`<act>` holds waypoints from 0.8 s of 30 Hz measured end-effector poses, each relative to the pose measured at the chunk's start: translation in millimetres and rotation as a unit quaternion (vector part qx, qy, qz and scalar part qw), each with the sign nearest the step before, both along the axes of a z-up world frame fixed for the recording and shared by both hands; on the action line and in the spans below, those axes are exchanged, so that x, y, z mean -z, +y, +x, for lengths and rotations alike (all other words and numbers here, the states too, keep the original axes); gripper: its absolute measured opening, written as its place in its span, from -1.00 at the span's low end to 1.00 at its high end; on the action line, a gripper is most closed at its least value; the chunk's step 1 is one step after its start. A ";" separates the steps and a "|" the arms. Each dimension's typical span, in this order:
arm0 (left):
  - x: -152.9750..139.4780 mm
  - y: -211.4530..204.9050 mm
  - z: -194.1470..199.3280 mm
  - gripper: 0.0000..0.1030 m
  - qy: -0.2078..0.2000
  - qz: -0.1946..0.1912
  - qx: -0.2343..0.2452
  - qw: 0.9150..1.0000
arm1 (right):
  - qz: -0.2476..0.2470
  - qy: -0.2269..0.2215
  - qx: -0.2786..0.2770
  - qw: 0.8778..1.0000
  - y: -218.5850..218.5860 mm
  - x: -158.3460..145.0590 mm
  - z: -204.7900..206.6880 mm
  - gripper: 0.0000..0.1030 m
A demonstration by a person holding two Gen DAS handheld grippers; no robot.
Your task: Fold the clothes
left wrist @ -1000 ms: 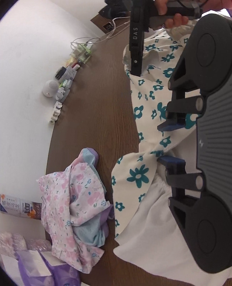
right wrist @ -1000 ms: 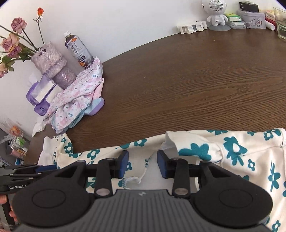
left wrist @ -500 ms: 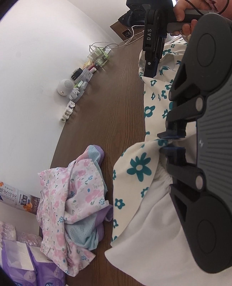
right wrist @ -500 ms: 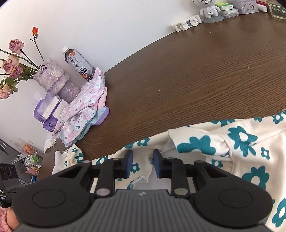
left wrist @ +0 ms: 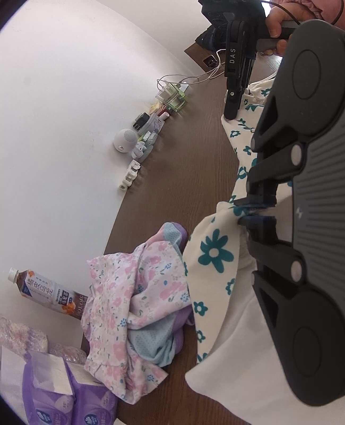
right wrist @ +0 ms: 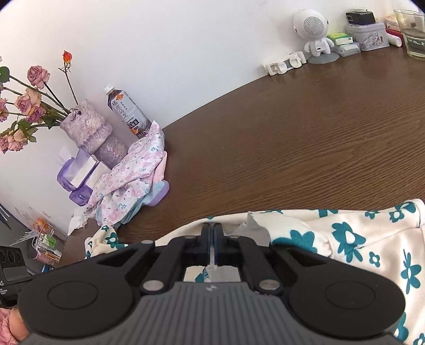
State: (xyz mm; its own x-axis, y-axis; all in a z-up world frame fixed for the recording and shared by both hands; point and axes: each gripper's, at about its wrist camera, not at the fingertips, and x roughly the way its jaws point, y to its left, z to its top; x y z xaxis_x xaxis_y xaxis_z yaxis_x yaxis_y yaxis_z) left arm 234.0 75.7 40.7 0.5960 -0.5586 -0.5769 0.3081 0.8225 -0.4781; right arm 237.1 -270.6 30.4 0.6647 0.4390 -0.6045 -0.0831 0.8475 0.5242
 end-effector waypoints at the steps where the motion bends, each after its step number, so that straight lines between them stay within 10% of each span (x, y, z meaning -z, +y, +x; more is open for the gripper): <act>1: 0.5 0.8 1.5 -0.92 0.000 -0.002 -0.005 1.000 | -0.001 -0.002 0.000 1.000 -0.9 -1.0 0.5 -0.97; 13: 23.0 -1.5 21.1 -0.89 0.024 -0.003 -0.034 0.999 | -0.048 0.021 -0.010 0.999 2.0 22.2 13.0 -0.97; 24: 0.6 22.7 19.1 0.10 0.057 -0.013 -0.018 0.998 | -0.011 0.034 -0.007 0.999 -13.0 21.1 16.8 -0.71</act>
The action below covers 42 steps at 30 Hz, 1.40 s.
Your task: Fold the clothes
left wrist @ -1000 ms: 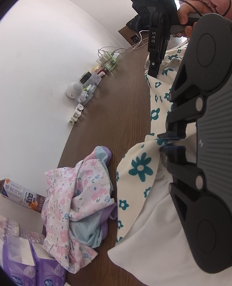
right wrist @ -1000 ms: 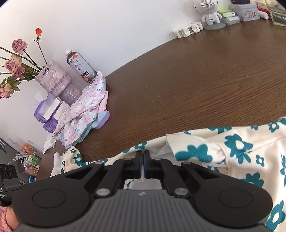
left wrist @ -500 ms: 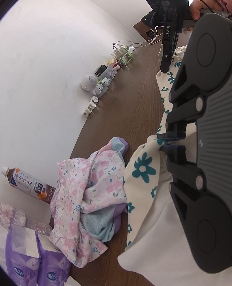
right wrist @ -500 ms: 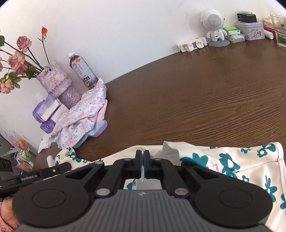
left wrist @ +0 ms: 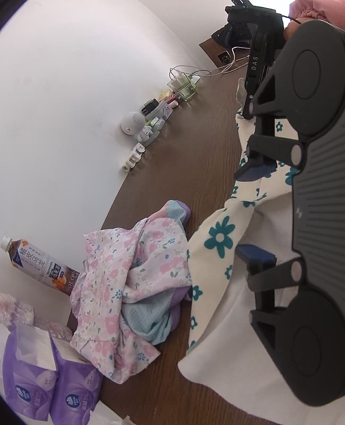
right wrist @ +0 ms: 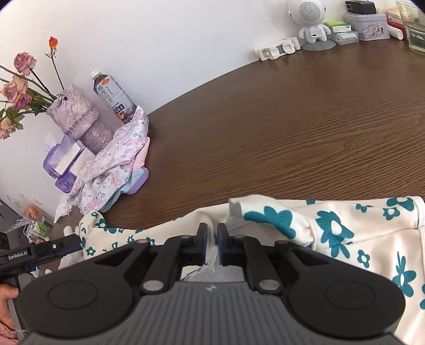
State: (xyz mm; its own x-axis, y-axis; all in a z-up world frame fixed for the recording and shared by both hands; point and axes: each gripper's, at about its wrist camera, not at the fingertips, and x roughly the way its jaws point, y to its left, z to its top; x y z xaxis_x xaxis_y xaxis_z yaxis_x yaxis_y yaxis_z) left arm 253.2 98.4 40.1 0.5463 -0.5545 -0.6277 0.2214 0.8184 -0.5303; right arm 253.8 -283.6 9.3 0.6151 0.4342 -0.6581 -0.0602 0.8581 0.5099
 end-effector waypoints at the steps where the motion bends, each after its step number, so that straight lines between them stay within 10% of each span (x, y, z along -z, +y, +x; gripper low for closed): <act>1: 0.9 -1.2 3.2 0.20 0.010 0.005 0.004 1.000 | 0.001 0.001 0.004 1.000 -1.1 -0.1 1.5 -0.65; 6: 8.3 -11.1 17.1 0.17 0.030 0.020 0.003 0.999 | 0.020 0.013 0.026 0.999 1.6 7.3 8.3 -0.66; 7: 8.7 -13.3 18.6 -0.01 0.025 0.021 0.004 0.999 | 0.020 0.012 0.026 0.999 3.0 8.2 8.6 -0.68; 8: 9.2 -15.3 19.4 -0.77 0.018 0.017 0.008 1.000 | 0.015 0.012 0.024 1.000 4.4 8.5 8.5 -0.83; 9: 10.2 -16.8 19.7 -0.88 0.013 0.012 0.012 1.000 | 0.011 0.013 0.020 1.000 5.5 8.6 8.2 -0.90; 24: 25.2 -8.8 16.6 -0.89 -0.001 -0.013 -0.051 0.999 | -0.008 0.004 0.015 1.000 -10.4 8.1 0.9 -0.98; 29: 25.9 -7.6 16.3 -0.87 0.000 -0.022 -0.046 0.999 | 0.030 -0.003 0.048 0.998 -21.4 4.6 -2.1 -0.41; 33: 25.2 -11.7 13.8 -0.85 -0.010 -0.012 -0.045 0.999 | 0.017 0.001 0.066 0.998 -17.7 7.4 5.8 -0.41; 38: 25.5 -12.7 10.0 -0.85 -0.025 -0.007 -0.043 0.999 | -0.016 0.001 0.067 0.998 -8.0 9.5 14.6 -0.97; 42: 21.8 -13.6 3.8 -0.87 -0.053 -0.011 -0.042 0.998 | -0.027 -0.012 0.059 0.998 -13.5 4.1 8.2 -0.99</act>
